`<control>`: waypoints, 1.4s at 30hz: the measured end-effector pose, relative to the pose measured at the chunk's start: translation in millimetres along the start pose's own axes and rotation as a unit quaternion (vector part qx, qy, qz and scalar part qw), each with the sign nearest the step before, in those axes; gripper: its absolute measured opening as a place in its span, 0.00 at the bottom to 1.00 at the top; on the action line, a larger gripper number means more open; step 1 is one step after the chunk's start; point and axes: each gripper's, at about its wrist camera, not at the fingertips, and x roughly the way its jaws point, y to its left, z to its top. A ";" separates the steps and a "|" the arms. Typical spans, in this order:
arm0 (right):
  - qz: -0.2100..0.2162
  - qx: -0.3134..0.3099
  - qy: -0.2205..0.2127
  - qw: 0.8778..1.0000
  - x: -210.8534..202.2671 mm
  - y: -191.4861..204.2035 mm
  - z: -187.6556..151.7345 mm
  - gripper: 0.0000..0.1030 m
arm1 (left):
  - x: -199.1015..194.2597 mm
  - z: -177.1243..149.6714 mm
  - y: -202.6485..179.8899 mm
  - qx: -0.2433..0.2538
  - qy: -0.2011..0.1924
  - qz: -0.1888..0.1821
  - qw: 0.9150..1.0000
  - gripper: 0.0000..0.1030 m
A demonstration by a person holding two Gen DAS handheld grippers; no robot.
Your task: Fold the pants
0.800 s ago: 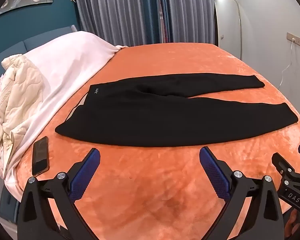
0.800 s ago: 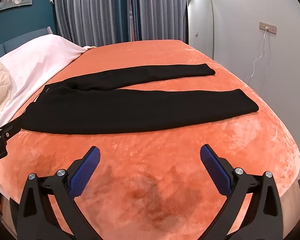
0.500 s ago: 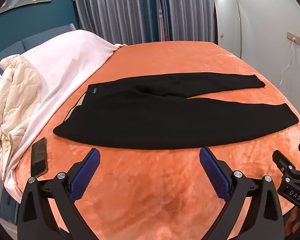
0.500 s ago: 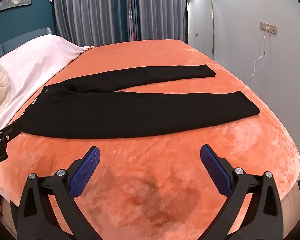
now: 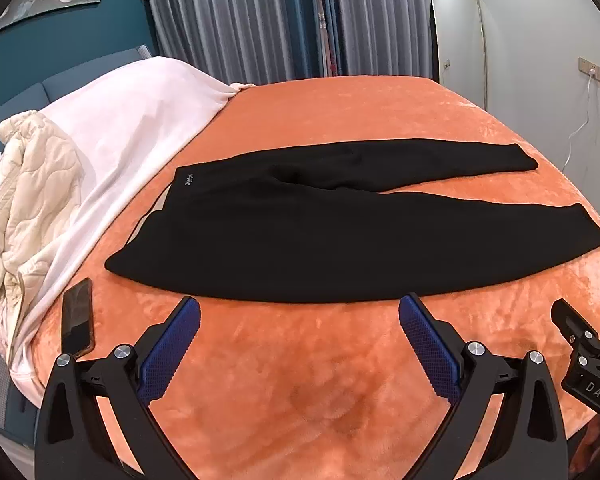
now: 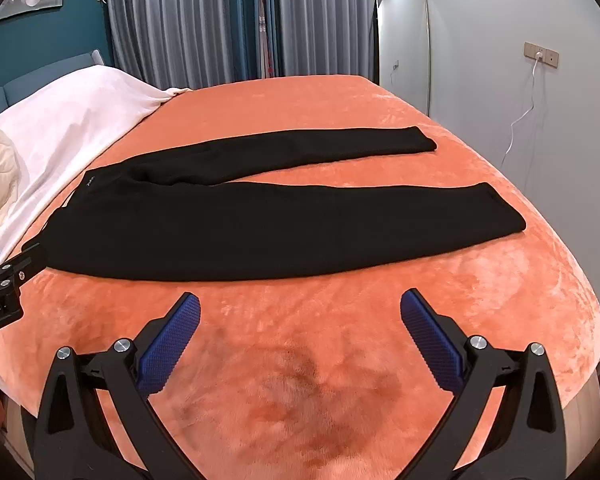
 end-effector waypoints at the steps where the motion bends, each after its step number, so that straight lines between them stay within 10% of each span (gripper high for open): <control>1: 0.001 0.001 0.001 1.000 1.1 -0.6 -0.2 0.95 | 0.9 -0.3 -0.7 0.000 0.000 0.001 1.000 0.94; 27: -0.001 -0.008 0.014 1.000 51.1 -21.9 9.3 0.95 | 50.1 6.9 -2.3 -0.005 0.031 0.006 0.999 0.94; 42: -0.070 0.047 0.021 0.996 247.5 -210.5 227.4 0.95 | 135.7 51.5 7.7 -0.029 0.034 0.061 0.997 0.94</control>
